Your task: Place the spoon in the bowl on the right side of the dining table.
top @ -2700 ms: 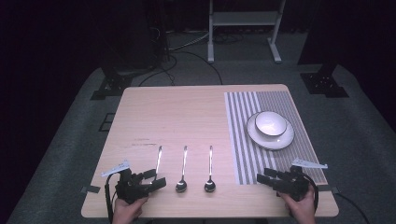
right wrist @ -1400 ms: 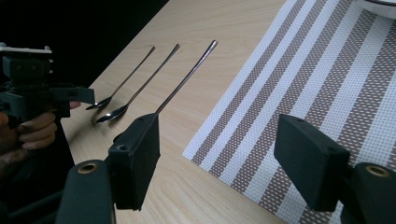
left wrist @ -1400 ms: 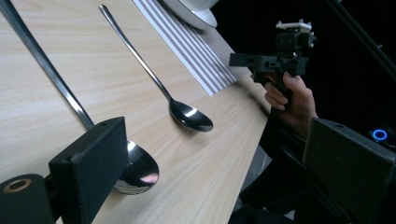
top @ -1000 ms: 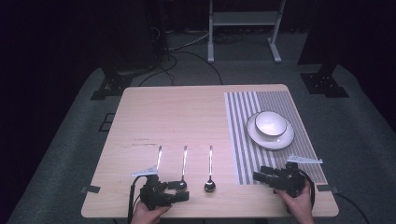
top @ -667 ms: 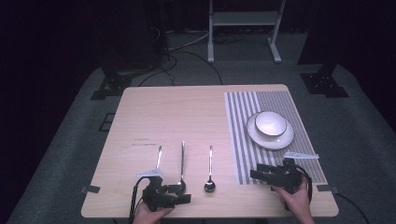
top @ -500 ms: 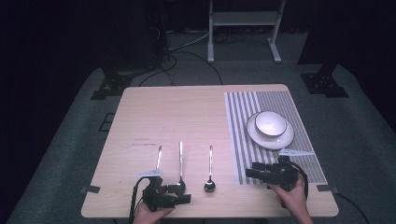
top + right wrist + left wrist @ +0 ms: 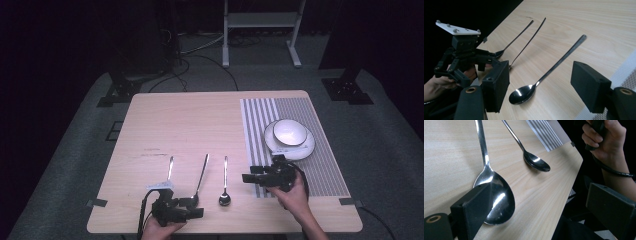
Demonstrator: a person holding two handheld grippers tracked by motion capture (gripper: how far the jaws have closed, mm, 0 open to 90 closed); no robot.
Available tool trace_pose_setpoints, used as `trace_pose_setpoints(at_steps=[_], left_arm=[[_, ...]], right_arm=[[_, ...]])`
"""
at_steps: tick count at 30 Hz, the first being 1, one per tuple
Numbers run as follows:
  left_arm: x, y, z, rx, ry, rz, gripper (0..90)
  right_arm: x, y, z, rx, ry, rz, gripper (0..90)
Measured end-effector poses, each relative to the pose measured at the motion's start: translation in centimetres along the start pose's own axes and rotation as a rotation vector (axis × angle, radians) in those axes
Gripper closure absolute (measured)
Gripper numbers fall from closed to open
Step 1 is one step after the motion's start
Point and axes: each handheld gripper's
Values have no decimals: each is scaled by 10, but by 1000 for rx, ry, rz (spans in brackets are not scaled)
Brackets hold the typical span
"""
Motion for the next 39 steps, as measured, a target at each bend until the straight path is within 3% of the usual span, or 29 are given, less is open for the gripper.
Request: trace_pose_setpoints(at_steps=[8,39], left_arm=[[2,0,1,3,-2,0,56],[2,0,0,-3,5,13,57]], right_arm=[[-27,19,14,47,3,36,302],[-75,33,25,46,21,100,319]])
Point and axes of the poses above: each handheld gripper's, and its own axes: x roughly backward along the jaws, y roughly out of its top, z roughly to its left, and after that the axes turned 14 degrees about -y, right-handed
